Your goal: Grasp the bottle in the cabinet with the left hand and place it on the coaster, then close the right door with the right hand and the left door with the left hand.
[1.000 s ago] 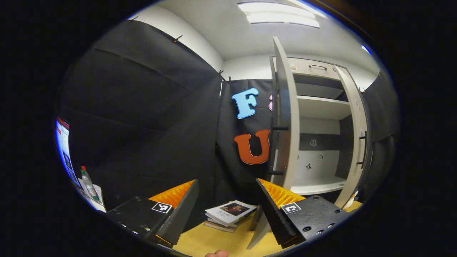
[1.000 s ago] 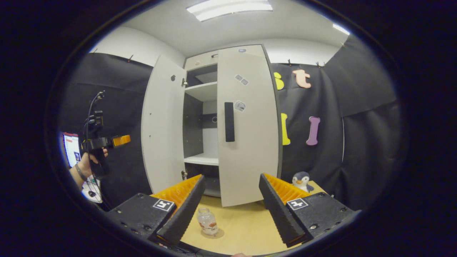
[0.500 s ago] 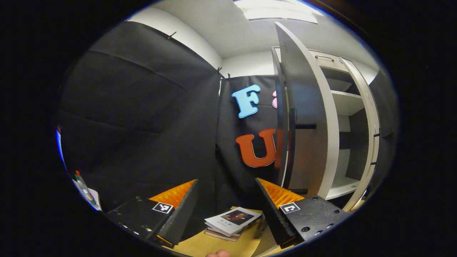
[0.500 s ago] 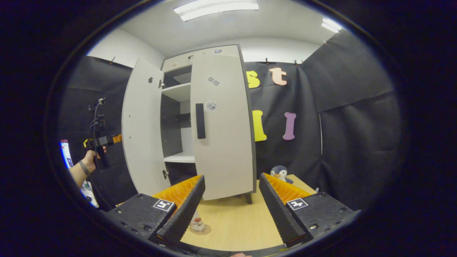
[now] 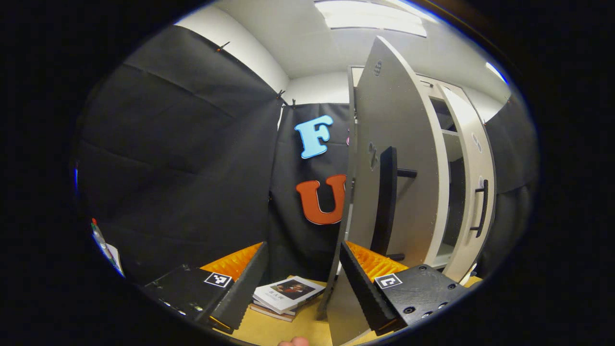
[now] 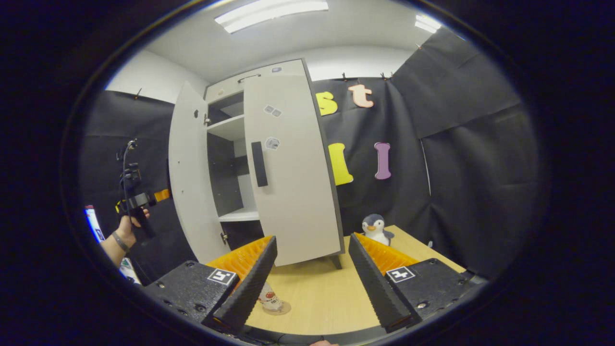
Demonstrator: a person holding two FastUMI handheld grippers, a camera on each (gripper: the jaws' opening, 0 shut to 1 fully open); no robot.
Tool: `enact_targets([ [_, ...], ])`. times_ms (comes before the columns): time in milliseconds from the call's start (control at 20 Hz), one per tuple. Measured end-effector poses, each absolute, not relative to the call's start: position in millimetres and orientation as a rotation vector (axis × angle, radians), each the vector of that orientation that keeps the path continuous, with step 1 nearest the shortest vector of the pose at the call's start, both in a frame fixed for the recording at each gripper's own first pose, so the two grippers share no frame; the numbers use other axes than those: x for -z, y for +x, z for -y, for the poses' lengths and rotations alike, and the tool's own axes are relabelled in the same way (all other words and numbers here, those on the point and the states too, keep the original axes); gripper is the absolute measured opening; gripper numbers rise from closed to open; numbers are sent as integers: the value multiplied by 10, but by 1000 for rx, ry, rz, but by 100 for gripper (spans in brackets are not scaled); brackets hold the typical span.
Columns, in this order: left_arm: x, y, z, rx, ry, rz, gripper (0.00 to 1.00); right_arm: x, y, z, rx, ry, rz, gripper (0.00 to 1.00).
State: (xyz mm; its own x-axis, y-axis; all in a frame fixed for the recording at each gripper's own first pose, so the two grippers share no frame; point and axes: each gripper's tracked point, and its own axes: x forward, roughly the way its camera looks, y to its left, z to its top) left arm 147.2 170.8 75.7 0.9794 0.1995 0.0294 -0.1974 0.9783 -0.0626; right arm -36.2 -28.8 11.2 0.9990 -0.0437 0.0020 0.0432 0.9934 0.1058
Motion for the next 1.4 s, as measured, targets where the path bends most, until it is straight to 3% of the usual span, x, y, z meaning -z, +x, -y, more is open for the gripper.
enact_targets([
  [250,-716,1689,-1009,-71,-98,27,92,-179,-532,485,87,89,25,98],
  [300,-721,1747,-880,-55,-108,32,93,-193,-566,515,96,90,28,94],
  [400,-750,1828,-812,-75,-114,45,99,-198,-640,569,112,94,32,98],
  [450,-761,1849,-828,-89,-112,50,95,-205,-671,604,117,90,33,98],
  [600,-813,1775,-871,-97,-116,55,95,-258,-744,817,157,37,36,98],
  [750,-931,1551,-1010,-100,-71,64,95,-346,-750,942,177,9,52,98],
  [800,-957,1453,-1024,-95,-55,70,99,-378,-741,950,175,0,60,98],
  [850,-982,1336,-1042,-99,-37,73,95,-420,-726,954,169,-13,73,98],
  [950,-986,1087,-1015,-95,0,75,99,-493,-667,926,147,-24,100,98],
  [1000,-993,967,-967,-85,17,79,99,-491,-642,882,127,-18,101,94],
  [1050,-981,856,-897,-72,34,81,99,-476,-608,824,103,-11,100,98],
  [1100,-936,737,-817,-57,45,73,95,-466,-582,780,86,-9,96,94],
  [1200,-761,515,-582,-6,24,44,94,-407,-523,737,61,-19,77,98],
  [1250,-682,404,-467,18,-1,32,99,-349,-484,698,48,-23,61,98],
  [1400,-454,58,-136,75,-90,5,99,-267,-402,553,2,-16,40,99],
])
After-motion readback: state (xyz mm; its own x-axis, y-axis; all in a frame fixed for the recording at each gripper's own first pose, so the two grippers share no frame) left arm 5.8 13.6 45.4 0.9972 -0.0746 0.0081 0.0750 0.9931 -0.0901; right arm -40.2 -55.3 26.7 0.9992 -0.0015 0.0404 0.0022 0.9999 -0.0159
